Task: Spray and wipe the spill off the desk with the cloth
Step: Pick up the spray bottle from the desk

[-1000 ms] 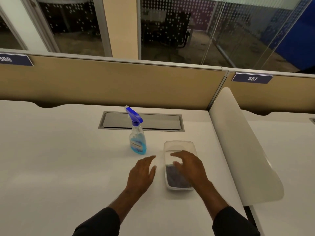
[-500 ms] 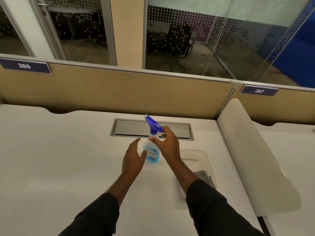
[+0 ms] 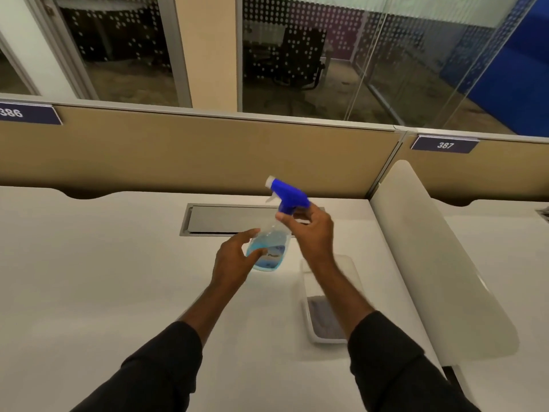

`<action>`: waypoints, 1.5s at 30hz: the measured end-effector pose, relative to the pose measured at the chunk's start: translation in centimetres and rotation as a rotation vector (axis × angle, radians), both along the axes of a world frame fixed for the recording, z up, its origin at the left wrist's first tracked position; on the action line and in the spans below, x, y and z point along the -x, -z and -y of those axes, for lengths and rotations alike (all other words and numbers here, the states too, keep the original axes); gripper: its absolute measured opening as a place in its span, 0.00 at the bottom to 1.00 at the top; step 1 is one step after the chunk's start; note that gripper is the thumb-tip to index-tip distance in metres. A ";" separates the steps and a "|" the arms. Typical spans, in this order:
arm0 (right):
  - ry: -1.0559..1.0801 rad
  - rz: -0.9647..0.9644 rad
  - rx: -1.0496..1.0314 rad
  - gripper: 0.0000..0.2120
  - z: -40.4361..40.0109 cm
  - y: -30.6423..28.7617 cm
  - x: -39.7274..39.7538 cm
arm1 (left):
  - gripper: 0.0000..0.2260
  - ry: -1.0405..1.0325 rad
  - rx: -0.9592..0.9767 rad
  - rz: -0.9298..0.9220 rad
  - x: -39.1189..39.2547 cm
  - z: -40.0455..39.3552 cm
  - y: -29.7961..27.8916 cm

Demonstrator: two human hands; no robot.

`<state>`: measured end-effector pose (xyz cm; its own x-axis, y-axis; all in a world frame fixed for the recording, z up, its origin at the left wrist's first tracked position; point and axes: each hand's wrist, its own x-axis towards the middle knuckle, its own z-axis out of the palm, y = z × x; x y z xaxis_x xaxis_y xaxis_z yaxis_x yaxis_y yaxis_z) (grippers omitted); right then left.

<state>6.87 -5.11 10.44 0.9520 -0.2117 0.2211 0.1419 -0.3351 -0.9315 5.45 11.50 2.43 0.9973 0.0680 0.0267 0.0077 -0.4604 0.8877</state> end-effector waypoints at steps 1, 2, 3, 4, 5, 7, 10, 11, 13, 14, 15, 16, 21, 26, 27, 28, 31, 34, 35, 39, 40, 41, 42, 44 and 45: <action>0.001 0.015 -0.007 0.17 1.3 -1.0 0.0 | 0.22 0.010 0.026 0.044 0.1 0.7 -0.7; 0.003 0.029 -0.003 0.16 2.6 -2.0 0.0 | 0.21 0.025 0.041 0.082 0.1 1.6 -1.3; 0.008 0.045 0.004 0.15 3.9 -2.9 0.0 | 0.21 0.048 0.048 0.115 0.0 2.6 -1.9; 0.013 0.059 0.013 0.14 5.2 -3.6 0.0 | 0.21 0.074 0.054 0.141 0.0 3.7 -2.4; 0.018 0.071 0.027 0.14 6.5 -4.2 0.0 | 0.22 0.099 0.061 0.155 -0.1 4.8 -2.8; 0.030 0.082 0.065 0.15 8.7 -5.0 0.0 | 0.22 0.138 0.063 0.147 -0.3 7.1 -3.2; 0.047 0.064 0.114 0.16 11.4 -4.7 0.2 | 0.22 0.185 0.022 0.115 -0.4 10.1 -3.0; 0.051 0.055 0.125 0.16 12.1 -4.4 0.2 | 0.22 0.195 0.001 0.105 -0.5 10.9 -2.7; 0.056 0.029 0.148 0.17 13.3 -3.4 0.4 | 0.21 0.204 -0.037 0.072 -0.7 12.2 -1.9; 0.055 0.011 0.156 0.18 13.7 -2.8 0.5 | 0.20 0.204 -0.057 0.047 -0.9 12.7 -1.4; 0.052 -0.010 0.161 0.19 14.0 -2.2 0.6 | 0.19 0.202 -0.084 0.019 -1.1 13.1 -0.8; 0.049 -0.032 0.163 0.19 14.2 -1.6 0.7 | 0.19 0.199 -0.120 -0.011 -1.3 13.5 -0.3; 0.025 -0.121 0.161 0.21 14.4 1.6 1.2 | 0.18 0.178 -0.303 -0.086 -1.8 14.5 2.9; 0.002 -0.186 0.160 0.23 14.5 3.5 1.3 | 0.19 0.182 -0.529 -0.071 -2.2 15.1 4.7; 0.002 -0.193 0.152 0.23 14.6 3.7 1.2 | 0.19 0.182 -0.548 -0.077 -2.2 15.2 4.8; 0.003 -0.202 0.151 0.23 14.7 3.8 1.2 | 0.20 0.184 -0.560 -0.083 -2.2 15.3 4.8; 0.001 -0.219 0.141 0.24 15.0 4.4 1.3 | 0.20 0.187 -0.579 -0.104 -2.3 15.6 5.0; -0.008 -0.224 0.125 0.24 15.0 4.9 1.5 | 0.20 0.181 -0.573 -0.124 -2.2 15.6 5.3; -0.010 -0.221 0.120 0.24 15.1 5.2 1.5 | 0.19 0.176 -0.564 -0.126 -2.2 15.6 5.5; -0.030 -0.235 0.099 0.24 15.1 5.5 1.4 | 0.20 0.150 -0.522 -0.136 -1.9 15.7 5.6; -0.031 -0.246 0.100 0.24 15.0 5.3 1.5 | 0.20 0.143 -0.517 -0.143 -1.8 15.7 5.5; -0.031 -0.247 0.096 0.24 15.0 5.4 1.5 | 0.20 0.139 -0.514 -0.143 -1.7 15.6 5.5; -0.031 -0.258 0.099 0.24 15.0 5.3 1.5 | 0.21 0.138 -0.505 -0.142 -1.6 15.6 5.3; -0.036 -0.271 0.105 0.24 15.1 5.3 1.6 | 0.22 0.152 -0.469 -0.142 -1.3 15.4 5.1; -0.039 -0.273 0.104 0.25 15.2 5.6 1.5 | 0.23 0.161 -0.440 -0.138 -1.1 15.3 5.1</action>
